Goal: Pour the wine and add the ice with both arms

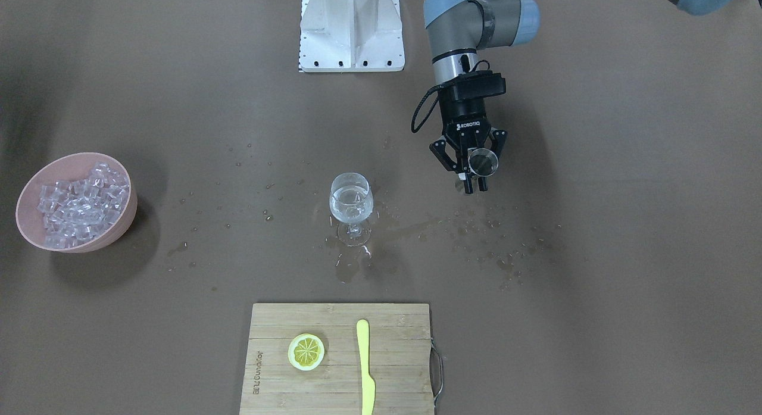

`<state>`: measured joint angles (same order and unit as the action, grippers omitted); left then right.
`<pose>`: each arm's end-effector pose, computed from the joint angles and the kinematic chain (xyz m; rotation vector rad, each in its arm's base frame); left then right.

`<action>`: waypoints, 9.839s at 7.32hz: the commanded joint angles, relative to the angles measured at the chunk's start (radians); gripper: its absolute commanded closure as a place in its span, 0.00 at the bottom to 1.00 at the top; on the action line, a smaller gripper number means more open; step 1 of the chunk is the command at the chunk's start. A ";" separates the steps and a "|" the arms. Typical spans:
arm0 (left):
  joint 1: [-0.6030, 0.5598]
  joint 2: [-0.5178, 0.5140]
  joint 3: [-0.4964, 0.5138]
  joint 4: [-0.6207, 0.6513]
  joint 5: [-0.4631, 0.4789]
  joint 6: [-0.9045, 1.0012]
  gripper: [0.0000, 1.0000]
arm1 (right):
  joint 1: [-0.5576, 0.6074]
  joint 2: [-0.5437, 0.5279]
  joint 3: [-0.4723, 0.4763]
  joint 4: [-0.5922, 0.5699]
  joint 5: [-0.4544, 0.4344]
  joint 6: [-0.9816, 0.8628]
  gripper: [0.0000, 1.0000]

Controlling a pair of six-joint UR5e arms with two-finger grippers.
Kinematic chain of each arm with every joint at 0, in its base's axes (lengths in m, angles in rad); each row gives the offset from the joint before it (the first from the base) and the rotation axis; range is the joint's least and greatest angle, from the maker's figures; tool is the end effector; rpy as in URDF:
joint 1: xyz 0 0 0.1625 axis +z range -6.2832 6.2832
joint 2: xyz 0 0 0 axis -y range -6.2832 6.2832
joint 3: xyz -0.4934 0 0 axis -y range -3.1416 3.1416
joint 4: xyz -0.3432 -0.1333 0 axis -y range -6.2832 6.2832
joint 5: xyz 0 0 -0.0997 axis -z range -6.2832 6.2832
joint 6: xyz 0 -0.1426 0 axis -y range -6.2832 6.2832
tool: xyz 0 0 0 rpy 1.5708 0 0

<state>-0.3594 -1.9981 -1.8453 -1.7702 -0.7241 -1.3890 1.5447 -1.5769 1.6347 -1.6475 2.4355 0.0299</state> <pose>0.4796 -0.4367 0.3704 0.9915 0.6083 -0.5381 0.0134 -0.4380 0.7305 -0.0419 -0.8638 0.0117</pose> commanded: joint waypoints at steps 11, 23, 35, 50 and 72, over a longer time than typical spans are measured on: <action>-0.053 -0.010 0.015 -0.426 -0.207 0.436 1.00 | 0.000 0.011 0.017 0.008 -0.007 0.019 0.00; -0.081 -0.220 -0.012 0.070 -0.419 0.585 1.00 | 0.000 0.012 0.040 0.009 -0.036 0.018 0.00; -0.090 -0.434 0.033 0.445 -0.554 0.741 1.00 | 0.000 0.005 0.027 0.009 -0.035 0.018 0.00; -0.125 -0.591 0.087 0.863 -0.496 1.126 1.00 | 0.000 0.012 0.001 0.008 -0.027 0.019 0.00; -0.244 -0.386 -0.060 0.567 -0.565 0.975 1.00 | 0.000 0.026 0.011 0.011 -0.027 0.018 0.00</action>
<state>-0.5530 -2.4529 -1.8751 -1.1235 -1.2370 -0.4025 1.5437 -1.5510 1.6448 -1.6368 2.4096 0.0478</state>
